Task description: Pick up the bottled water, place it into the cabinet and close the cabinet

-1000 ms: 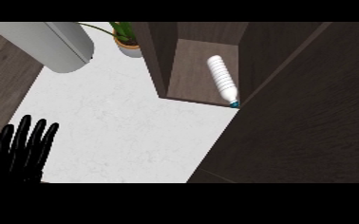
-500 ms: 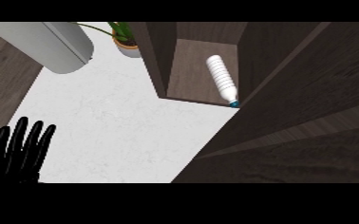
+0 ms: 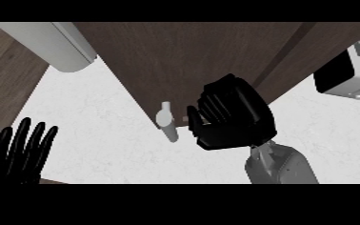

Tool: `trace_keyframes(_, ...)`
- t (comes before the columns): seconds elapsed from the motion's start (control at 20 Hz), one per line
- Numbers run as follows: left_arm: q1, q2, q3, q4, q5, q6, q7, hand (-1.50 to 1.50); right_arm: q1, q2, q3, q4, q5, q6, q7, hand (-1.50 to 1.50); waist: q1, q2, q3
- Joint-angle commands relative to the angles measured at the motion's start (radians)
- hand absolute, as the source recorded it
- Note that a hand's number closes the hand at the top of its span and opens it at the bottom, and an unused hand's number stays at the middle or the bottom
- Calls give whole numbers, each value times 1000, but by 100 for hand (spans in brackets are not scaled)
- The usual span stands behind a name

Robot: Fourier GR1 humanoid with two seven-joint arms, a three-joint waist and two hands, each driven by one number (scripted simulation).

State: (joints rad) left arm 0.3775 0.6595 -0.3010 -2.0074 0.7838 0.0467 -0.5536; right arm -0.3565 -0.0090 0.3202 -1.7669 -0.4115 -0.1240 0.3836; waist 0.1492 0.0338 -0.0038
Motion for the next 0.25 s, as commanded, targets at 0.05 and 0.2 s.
trace_keyframes(0.05, -10, -6, -9, 4, -3, 0, 14, -150, -321, 9, -73, 279, -73, -141, -28, 150, -13, -4, 3)
trace_keyframes(0.2, -10, -2, 42, 45, 26, -32, -6, -150, -464, 9, -103, 468, -124, -120, -68, 150, -32, -7, 2)
